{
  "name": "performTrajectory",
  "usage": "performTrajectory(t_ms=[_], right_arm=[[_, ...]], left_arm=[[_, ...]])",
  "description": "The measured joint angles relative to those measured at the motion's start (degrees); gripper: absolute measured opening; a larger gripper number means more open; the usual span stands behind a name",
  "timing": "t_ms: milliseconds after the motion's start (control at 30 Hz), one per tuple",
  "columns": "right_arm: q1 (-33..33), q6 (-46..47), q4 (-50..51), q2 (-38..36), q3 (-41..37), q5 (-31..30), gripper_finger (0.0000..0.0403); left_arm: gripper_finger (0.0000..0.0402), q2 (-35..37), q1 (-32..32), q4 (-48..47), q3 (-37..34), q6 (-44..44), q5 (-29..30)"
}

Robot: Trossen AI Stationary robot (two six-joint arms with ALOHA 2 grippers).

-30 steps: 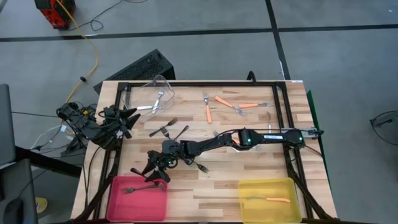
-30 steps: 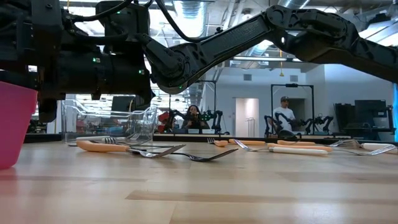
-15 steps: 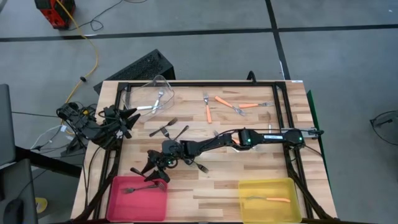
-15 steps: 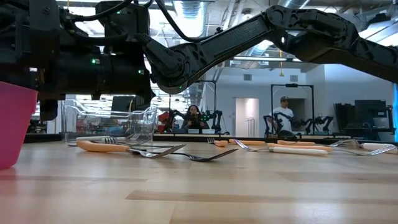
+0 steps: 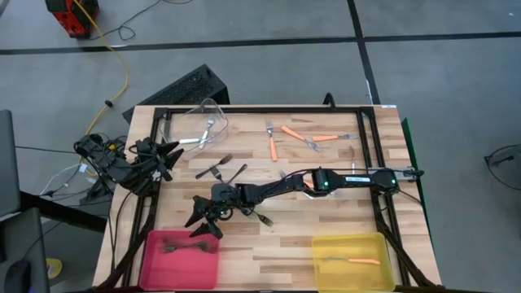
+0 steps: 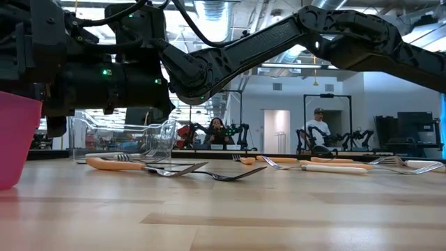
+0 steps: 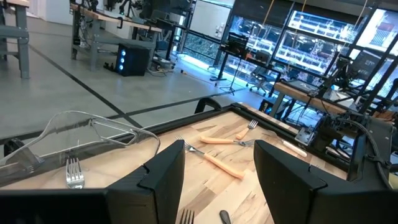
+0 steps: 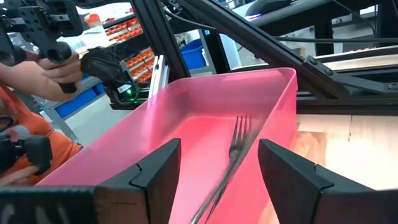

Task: Sort silverware by color (type)
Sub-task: Put the black fork into the red bin, then put the orange fork into the yellow bin

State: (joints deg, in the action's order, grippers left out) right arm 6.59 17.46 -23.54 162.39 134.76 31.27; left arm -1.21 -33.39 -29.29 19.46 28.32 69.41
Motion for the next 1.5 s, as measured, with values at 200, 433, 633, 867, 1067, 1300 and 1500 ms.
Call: performTrajectory(t_ms=[200, 433, 633, 867, 1067, 1300, 1500], right_arm=[[-0.10, -0.16, 0.05, 0.00, 0.00, -1.31, 0.0240], [-2.03, 0.80, 4.75, -2.30, -0.07, -1.03, 0.0240], [-4.49, -8.09, 22.18, -9.51, 0.04, -0.95, 0.0240], [-7.26, -17.94, 52.00, -17.57, 0.00, -8.45, 0.0233], [-7.99, -15.49, 60.93, -18.99, 0.07, -18.94, 0.0218], [-6.17, -13.40, 61.69, -17.42, -0.26, -25.57, 0.0201], [-3.70, -13.00, 60.95, -15.86, -0.35, -27.26, 0.0192]], left_arm=[[0.0178, 0.00, 0.01, 0.01, 0.00, -0.02, 0.00], [0.0178, 0.00, -0.02, -0.01, 0.00, 0.00, 0.00], [0.0178, 0.00, -0.01, -0.01, 0.00, -0.02, 0.00], [0.0178, -0.02, 0.01, -0.12, 0.00, -0.02, -0.02], [0.0178, -0.01, -0.02, -0.19, 0.00, -0.01, -0.04], [0.0178, -0.02, -0.01, -0.18, 0.00, -0.02, -0.04], [0.0178, 0.00, -0.01, -0.20, 0.00, 0.00, -0.04]])
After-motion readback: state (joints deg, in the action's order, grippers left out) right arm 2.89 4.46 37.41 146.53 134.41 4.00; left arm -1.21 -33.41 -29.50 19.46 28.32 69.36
